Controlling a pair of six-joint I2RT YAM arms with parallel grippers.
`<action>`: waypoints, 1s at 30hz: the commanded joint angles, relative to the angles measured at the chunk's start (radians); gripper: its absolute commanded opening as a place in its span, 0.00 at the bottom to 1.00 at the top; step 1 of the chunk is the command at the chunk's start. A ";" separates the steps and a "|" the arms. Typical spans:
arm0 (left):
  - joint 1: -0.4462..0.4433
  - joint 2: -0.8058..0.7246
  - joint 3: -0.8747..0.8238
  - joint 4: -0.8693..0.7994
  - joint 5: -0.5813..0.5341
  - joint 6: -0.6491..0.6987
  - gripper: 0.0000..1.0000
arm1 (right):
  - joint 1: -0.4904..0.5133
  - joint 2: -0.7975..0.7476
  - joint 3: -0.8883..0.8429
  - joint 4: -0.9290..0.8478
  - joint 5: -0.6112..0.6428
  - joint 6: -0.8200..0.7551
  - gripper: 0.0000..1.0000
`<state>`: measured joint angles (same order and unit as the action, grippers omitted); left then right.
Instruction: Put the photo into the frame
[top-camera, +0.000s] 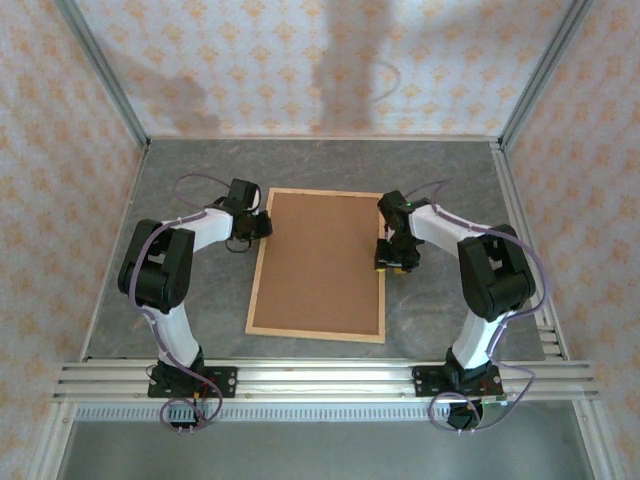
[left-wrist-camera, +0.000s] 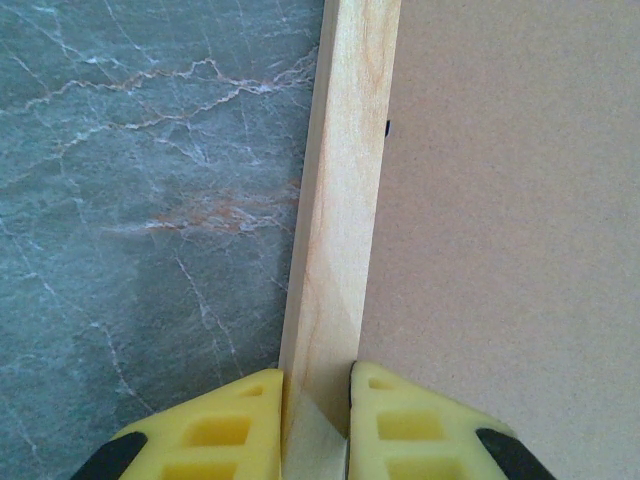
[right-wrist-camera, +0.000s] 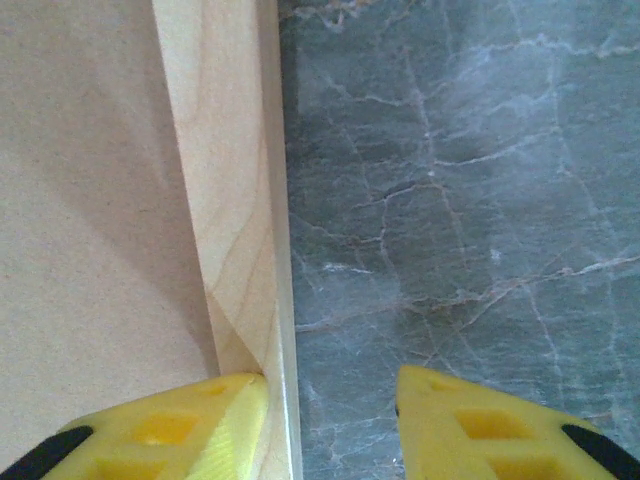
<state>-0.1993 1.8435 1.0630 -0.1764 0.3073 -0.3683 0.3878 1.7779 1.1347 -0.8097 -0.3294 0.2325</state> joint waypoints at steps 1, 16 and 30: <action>-0.026 0.056 -0.034 -0.049 0.027 -0.019 0.17 | 0.023 0.045 0.000 0.010 -0.007 0.006 0.42; -0.026 0.057 -0.033 -0.050 0.026 -0.020 0.17 | 0.082 0.074 -0.004 0.025 -0.026 0.028 0.42; -0.028 0.059 -0.031 -0.051 0.028 -0.020 0.17 | 0.144 0.119 0.041 0.004 0.055 0.022 0.49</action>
<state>-0.1993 1.8439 1.0630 -0.1764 0.3073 -0.3683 0.4778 1.8271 1.1862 -0.8452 -0.2085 0.2508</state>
